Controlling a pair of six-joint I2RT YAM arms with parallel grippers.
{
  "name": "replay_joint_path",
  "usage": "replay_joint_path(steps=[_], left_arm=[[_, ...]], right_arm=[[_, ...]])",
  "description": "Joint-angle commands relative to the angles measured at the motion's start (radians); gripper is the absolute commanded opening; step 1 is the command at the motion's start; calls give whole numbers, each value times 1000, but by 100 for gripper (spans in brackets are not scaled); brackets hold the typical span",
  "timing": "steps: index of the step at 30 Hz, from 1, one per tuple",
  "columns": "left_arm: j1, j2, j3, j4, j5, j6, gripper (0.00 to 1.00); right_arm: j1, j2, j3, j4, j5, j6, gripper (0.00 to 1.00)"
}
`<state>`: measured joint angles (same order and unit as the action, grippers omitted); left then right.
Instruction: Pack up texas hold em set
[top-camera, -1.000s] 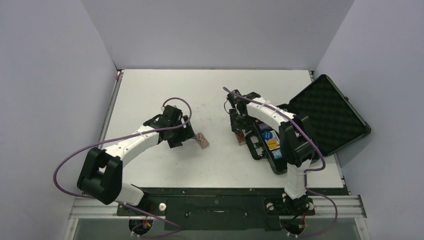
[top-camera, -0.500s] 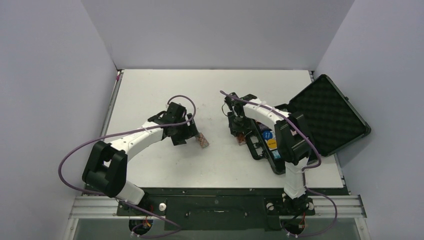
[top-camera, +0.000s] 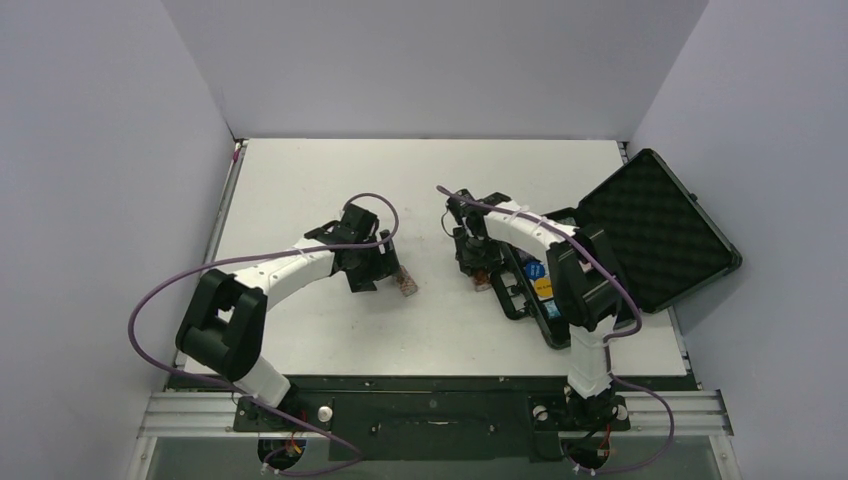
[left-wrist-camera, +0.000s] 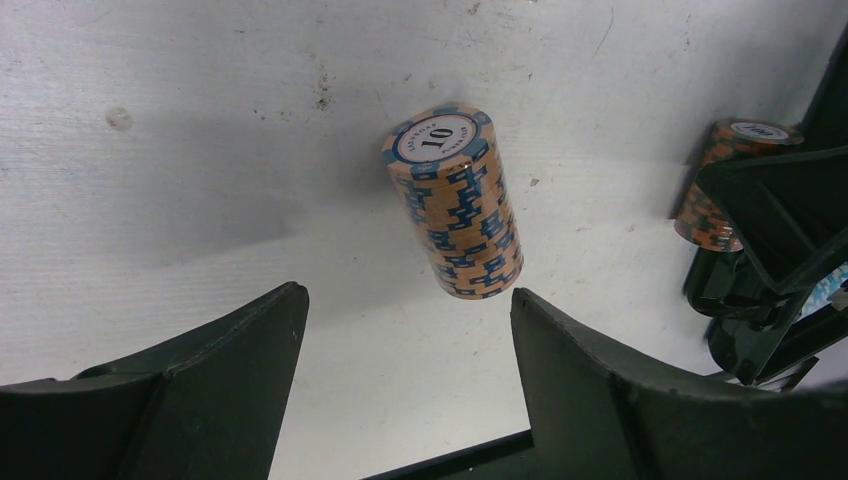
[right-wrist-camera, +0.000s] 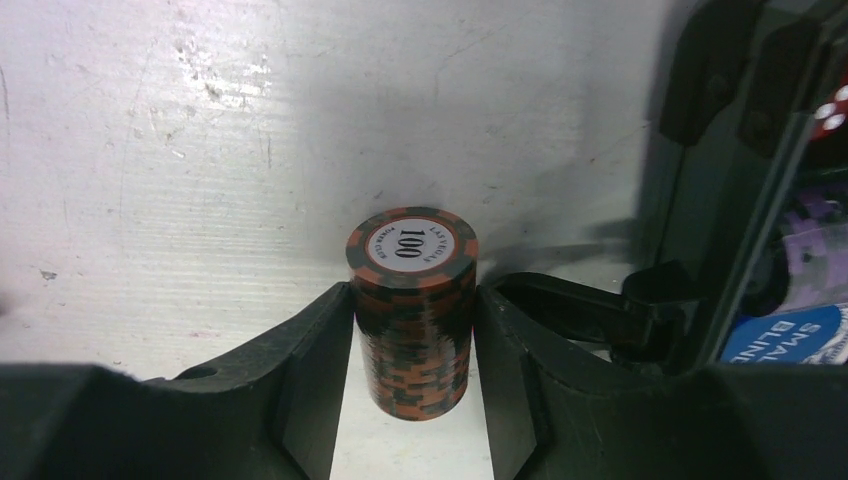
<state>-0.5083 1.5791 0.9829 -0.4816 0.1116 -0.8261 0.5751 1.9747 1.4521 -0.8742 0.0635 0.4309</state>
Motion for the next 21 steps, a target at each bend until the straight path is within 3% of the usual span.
replay_joint_path(steps=[1, 6, 10, 15, 21], left_arm=[[-4, 14, 50, 23, 19, 22, 72], [-4, 26, 61, 23, 25, 34, 72], [-4, 32, 63, 23, 24, 47, 72], [-3, 42, 63, 21, 25, 68, 72], [-3, 66, 73, 27, 31, 100, 72]], right_arm=[[29, 13, -33, 24, -13, 21, 44], [36, 11, -41, 25, -8, 29, 47], [38, 7, -38, 24, -7, 36, 43], [46, 4, -23, 18, -11, 43, 26], [66, -35, -4, 5, -13, 67, 17]])
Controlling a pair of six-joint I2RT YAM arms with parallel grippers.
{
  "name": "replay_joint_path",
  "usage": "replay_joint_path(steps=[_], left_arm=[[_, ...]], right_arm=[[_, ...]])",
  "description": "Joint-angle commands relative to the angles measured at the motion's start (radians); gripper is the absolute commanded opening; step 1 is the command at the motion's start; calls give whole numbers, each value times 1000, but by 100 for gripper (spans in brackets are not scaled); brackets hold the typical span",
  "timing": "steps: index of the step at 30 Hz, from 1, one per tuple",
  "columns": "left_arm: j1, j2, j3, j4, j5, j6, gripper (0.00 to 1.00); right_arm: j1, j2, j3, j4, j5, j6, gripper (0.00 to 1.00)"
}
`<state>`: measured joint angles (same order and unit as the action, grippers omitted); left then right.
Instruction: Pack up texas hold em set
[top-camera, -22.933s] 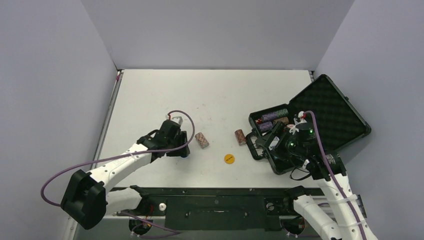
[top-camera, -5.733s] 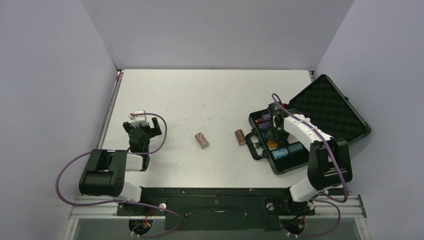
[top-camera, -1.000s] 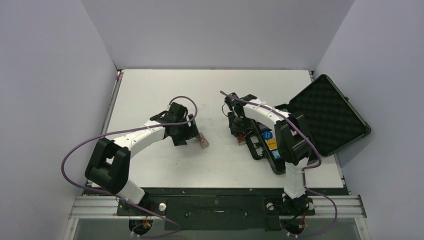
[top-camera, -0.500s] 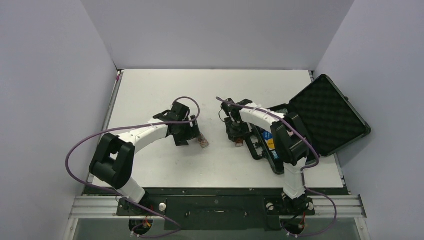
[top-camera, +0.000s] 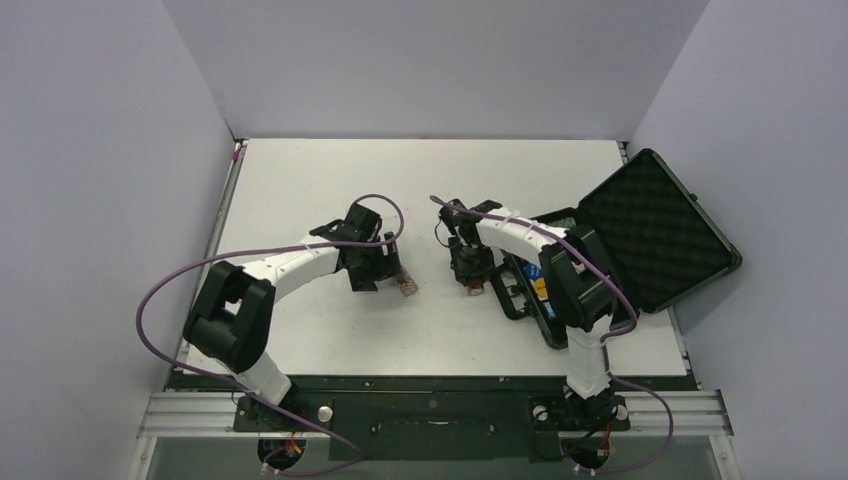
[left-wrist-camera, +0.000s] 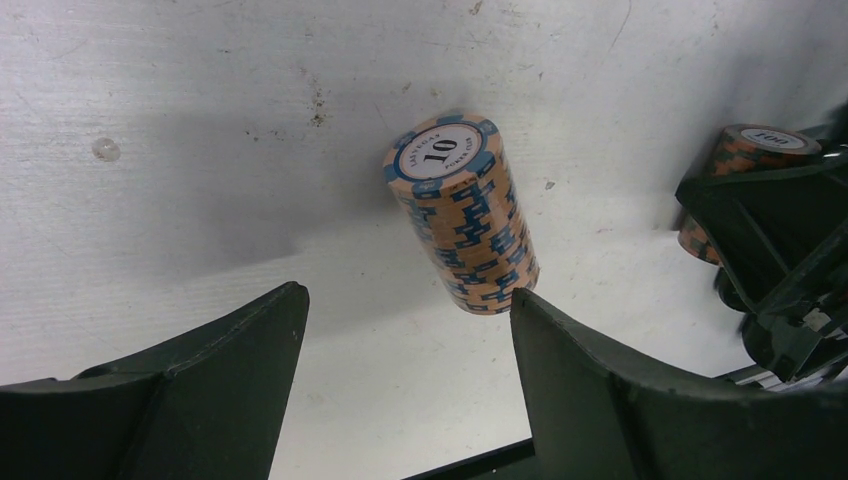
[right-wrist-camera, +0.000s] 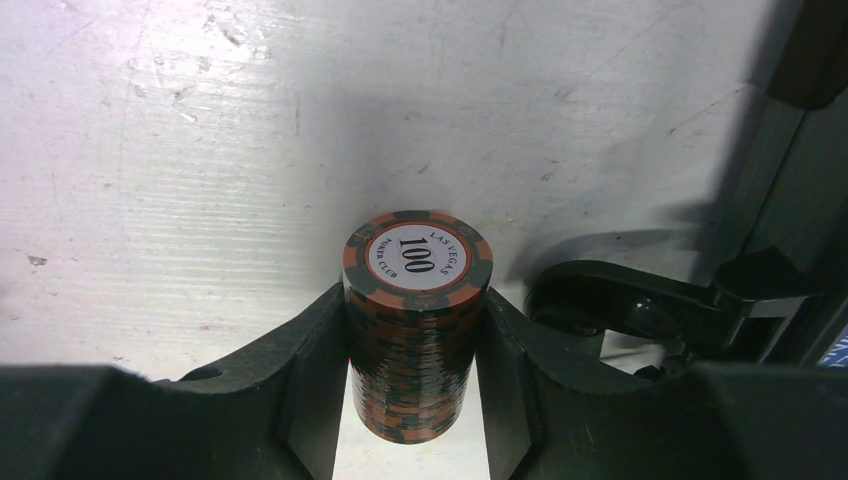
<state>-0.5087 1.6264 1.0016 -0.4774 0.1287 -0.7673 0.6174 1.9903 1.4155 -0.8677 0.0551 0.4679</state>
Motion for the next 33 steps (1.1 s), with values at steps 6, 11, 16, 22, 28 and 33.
replay_joint_path(steps=[6, 11, 16, 22, 28, 33], left_arm=[[-2, 47, 57, 60, 48, 61, 66], [-2, 70, 70, 72, 57, 62, 67], [-4, 95, 98, 68, 49, 41, 70], [-9, 142, 121, 69, 54, 35, 70], [-15, 166, 127, 86, 85, 46, 61], [-22, 184, 136, 89, 112, 65, 46]], right_arm=[[33, -165, 40, -34, 4, 61, 13], [33, -307, 15, -80, 31, 81, 13], [23, -453, -22, -136, 78, 115, 13], [-16, -625, -99, -190, 135, 176, 10], [-80, -774, -199, -219, 170, 233, 5], [-134, -872, -265, -230, 178, 267, 1]])
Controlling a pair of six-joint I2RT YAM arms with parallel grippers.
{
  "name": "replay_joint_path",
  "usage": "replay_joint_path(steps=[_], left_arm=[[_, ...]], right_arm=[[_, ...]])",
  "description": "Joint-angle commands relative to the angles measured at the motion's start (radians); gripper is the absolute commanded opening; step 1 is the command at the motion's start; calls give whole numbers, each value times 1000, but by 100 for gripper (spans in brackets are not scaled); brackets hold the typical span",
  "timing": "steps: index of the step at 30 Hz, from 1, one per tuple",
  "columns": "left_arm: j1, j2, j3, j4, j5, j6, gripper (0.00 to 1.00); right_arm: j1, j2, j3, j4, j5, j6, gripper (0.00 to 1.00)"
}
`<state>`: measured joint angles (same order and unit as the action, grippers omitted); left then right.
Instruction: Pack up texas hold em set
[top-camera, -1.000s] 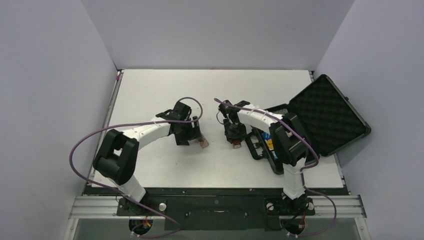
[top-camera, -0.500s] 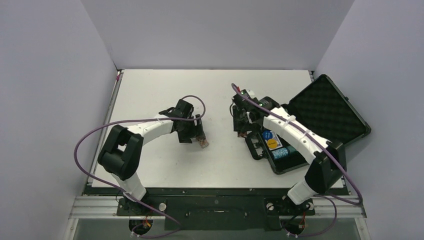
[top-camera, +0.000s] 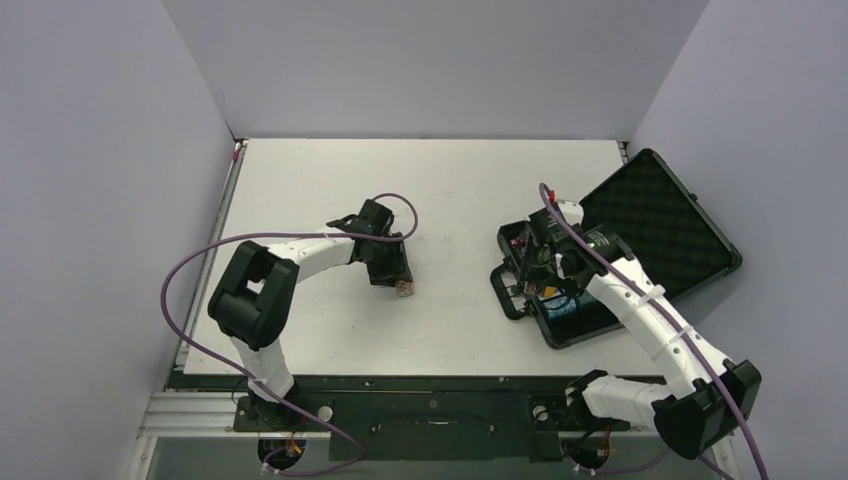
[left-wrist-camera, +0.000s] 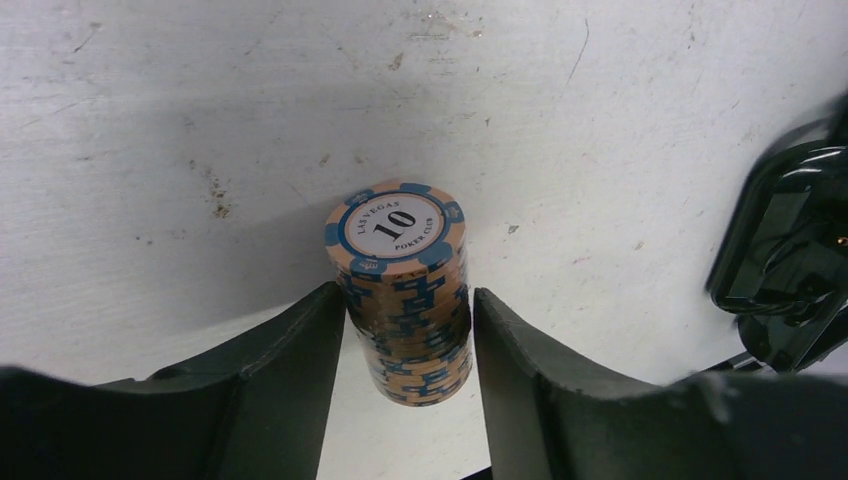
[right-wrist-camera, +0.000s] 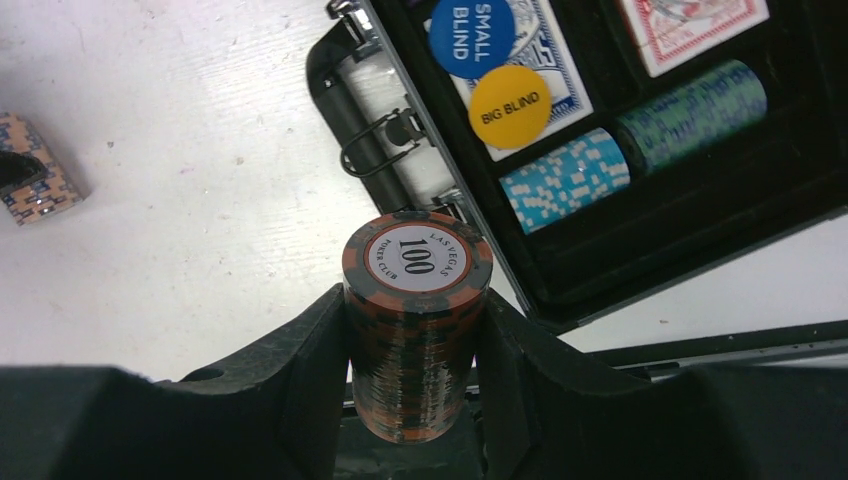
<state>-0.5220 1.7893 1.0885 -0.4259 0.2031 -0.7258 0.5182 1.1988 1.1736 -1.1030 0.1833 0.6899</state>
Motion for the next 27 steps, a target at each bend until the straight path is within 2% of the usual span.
replay_joint_path(steps=[1, 4, 9, 11, 16, 19, 24, 27], left_arm=[[-11, 22, 53, 35, 38, 31, 43], [-13, 23, 73, 19, 29, 75, 36], [-15, 10, 94, -44, -33, 173, 33], [-14, 1, 89, -51, -40, 195, 35], [-15, -30, 55, -36, -31, 222, 59], [-17, -39, 52, -34, -24, 235, 68], [-23, -20, 49, -32, 0, 238, 67], [-29, -11, 46, -25, 8, 239, 59]], right_arm=[[-40, -97, -30, 4, 51, 51, 0], [-63, -129, -50, -6, 63, 65, 0], [-104, -201, -91, -21, 79, 119, 0], [-130, -226, -121, -22, 80, 135, 0], [-173, -287, -152, -52, 105, 178, 0], [-198, -312, -178, -68, 115, 207, 0], [-232, -339, -216, -80, 118, 267, 0], [-249, -347, -238, -90, 126, 297, 0]])
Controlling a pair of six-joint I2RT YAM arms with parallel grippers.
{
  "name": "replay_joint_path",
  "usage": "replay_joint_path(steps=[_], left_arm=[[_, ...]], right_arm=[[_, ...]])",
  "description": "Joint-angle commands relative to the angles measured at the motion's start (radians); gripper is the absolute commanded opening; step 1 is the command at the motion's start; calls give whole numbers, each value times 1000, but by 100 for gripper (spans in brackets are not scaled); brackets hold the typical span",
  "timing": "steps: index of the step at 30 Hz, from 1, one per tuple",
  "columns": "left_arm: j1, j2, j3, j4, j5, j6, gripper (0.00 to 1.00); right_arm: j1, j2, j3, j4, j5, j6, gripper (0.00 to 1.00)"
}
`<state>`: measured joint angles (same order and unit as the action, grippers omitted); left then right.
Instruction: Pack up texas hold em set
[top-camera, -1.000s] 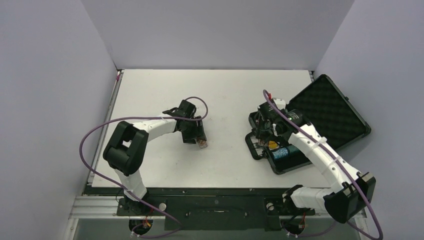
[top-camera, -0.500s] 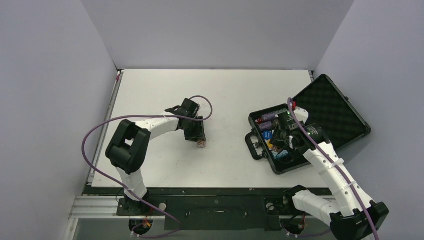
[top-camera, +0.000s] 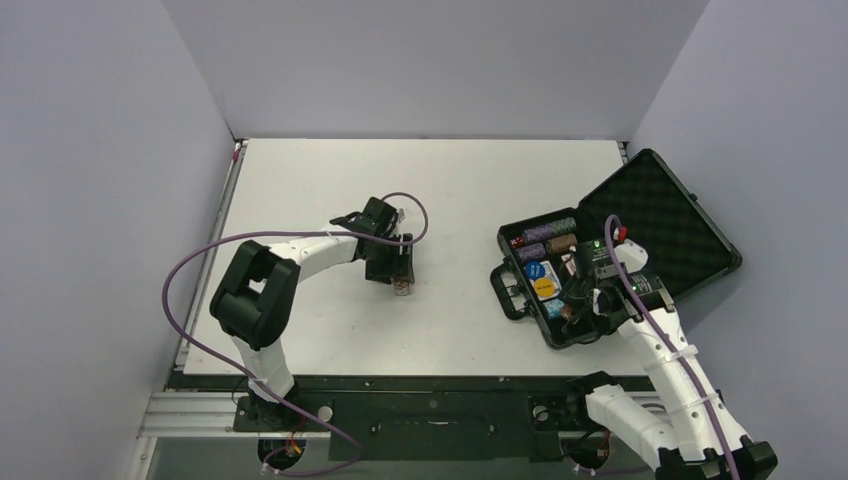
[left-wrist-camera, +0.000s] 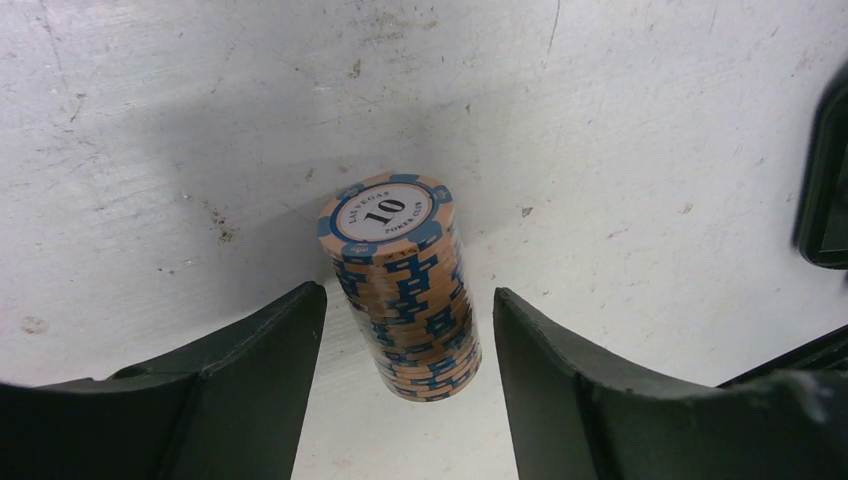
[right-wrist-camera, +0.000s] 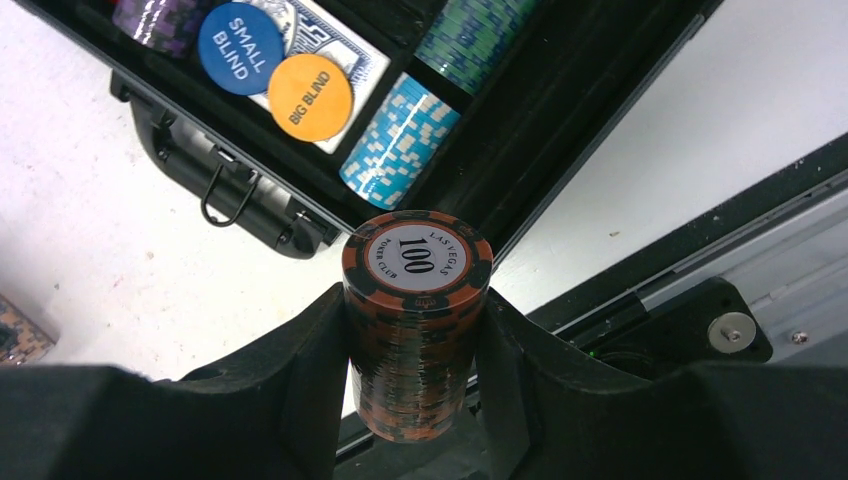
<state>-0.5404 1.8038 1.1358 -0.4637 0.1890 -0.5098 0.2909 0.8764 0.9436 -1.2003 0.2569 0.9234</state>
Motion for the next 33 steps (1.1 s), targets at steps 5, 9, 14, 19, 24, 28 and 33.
replay_joint_path(steps=[5, 9, 14, 19, 24, 28, 33], left_arm=[[-16, -18, 0, 18, 28, 34, 46], [-21, -14, 0, 19, 37, 46, 35], [-30, -24, -1, 14, 53, 67, 23], [-42, -51, -22, 11, 60, 83, 16], [-55, -93, -72, 19, 71, 86, 15], [-66, -119, -103, 30, 74, 89, 14], [-73, -138, -125, 29, 72, 96, 13]], right_arm=[[-68, -35, -54, 8, 56, 96, 0], [-98, -26, -99, 23, 41, 117, 0], [-141, -10, -152, 71, -6, 128, 0], [-186, 16, -180, 125, -44, 105, 0], [-234, 55, -201, 173, -85, 80, 0], [-266, 80, -215, 218, -128, 68, 0], [-288, 104, -236, 246, -159, 58, 0]])
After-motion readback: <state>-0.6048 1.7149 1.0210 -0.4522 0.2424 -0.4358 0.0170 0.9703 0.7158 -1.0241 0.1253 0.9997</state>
